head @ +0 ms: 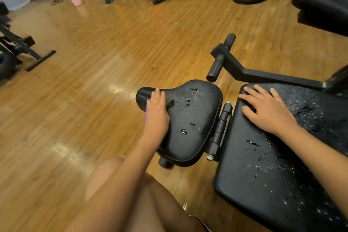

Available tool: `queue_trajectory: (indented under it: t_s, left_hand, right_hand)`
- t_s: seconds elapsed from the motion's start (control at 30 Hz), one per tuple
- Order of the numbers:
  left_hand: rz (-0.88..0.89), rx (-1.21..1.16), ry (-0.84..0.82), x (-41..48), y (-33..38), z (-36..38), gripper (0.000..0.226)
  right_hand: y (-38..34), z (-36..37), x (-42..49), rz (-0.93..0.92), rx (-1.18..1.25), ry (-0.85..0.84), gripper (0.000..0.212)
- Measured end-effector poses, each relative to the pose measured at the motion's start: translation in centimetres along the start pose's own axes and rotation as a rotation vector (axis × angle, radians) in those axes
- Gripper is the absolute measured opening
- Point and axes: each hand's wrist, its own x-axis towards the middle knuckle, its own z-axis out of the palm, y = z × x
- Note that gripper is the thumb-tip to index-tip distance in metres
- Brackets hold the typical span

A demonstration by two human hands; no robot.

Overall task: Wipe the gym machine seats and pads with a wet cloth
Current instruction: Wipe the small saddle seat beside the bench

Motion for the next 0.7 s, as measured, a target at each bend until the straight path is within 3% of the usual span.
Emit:
queue_trajectory:
  t_s: [0.23, 0.4, 0.5, 0.7]
  left_hand:
    - [0.001, -0.262, -0.089, -8.9, 2.0, -1.3, 0.059]
    - [-0.048, -0.095, -0.093, -8.9, -0.4, -1.8, 0.046]
    - [-0.157, -0.187, -0.021, -11.7, 1.3, -0.8, 0.045]
    - [0.268, 0.069, -0.079, -11.8, 3.8, 0.0, 0.046]
  right_hand:
    - [0.0, 0.1, -0.2, -0.008, -0.002, -0.006, 0.052]
    - [-0.2, -0.1, -0.2, -0.018, 0.006, -0.008, 0.051]
    - [-0.4, -0.2, -0.4, -0.020, 0.010, -0.010, 0.051]
    - [-0.2, -0.5, -0.1, -0.017, 0.019, 0.000, 0.051]
